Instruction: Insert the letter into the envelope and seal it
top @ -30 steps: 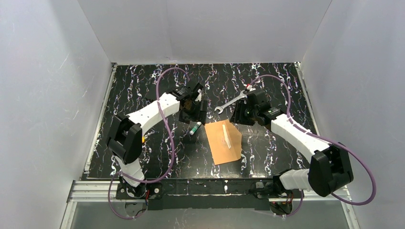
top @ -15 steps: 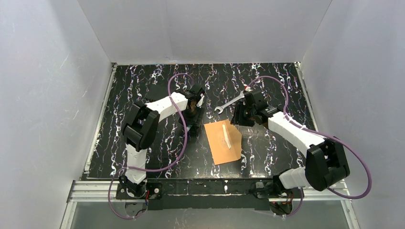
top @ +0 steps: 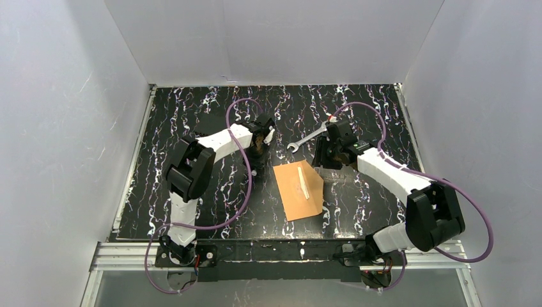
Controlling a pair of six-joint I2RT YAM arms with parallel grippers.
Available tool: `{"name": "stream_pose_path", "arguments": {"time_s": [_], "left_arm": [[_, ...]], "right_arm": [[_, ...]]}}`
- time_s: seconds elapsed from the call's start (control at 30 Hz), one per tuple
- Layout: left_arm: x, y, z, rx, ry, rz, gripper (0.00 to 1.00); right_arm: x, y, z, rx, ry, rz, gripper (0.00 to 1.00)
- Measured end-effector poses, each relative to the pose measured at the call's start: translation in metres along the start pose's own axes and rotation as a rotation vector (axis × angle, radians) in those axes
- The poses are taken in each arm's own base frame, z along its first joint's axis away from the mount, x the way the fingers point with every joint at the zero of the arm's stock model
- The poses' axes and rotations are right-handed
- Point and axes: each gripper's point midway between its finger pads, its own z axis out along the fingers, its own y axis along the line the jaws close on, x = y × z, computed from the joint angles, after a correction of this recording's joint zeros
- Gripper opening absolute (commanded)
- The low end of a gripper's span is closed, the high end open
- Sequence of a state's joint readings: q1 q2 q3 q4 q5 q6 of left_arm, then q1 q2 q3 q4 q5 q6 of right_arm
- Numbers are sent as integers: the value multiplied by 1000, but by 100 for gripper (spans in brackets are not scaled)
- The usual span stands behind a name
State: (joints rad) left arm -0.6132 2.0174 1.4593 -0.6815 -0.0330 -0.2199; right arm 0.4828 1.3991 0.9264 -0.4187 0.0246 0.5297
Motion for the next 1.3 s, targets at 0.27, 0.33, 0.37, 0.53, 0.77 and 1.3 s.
{"name": "stream_pose_path", "arguments": {"time_s": [0.27,0.33,0.37,0.53,0.77,1.3], "left_arm": [[-2,3,0,-8,-6,-24,0],[-2,2,0,5,-5,-26,0],[-3,1,-1,19,-8,-27,0],[-13,-12,-10,137,-50,-27,0],[-31,-28,-52,275,-160,-15,0],[-44,-13,-120,316,-331,-47,0]], "right_arm": [[-1,-19,2,56,-1,22,59],[3,-27,3,79,17,33,61],[6,-30,3,87,28,37,62],[30,-31,10,54,122,19,63],[61,-25,33,-28,284,-26,49],[51,19,63,-267,185,145,6]]}}
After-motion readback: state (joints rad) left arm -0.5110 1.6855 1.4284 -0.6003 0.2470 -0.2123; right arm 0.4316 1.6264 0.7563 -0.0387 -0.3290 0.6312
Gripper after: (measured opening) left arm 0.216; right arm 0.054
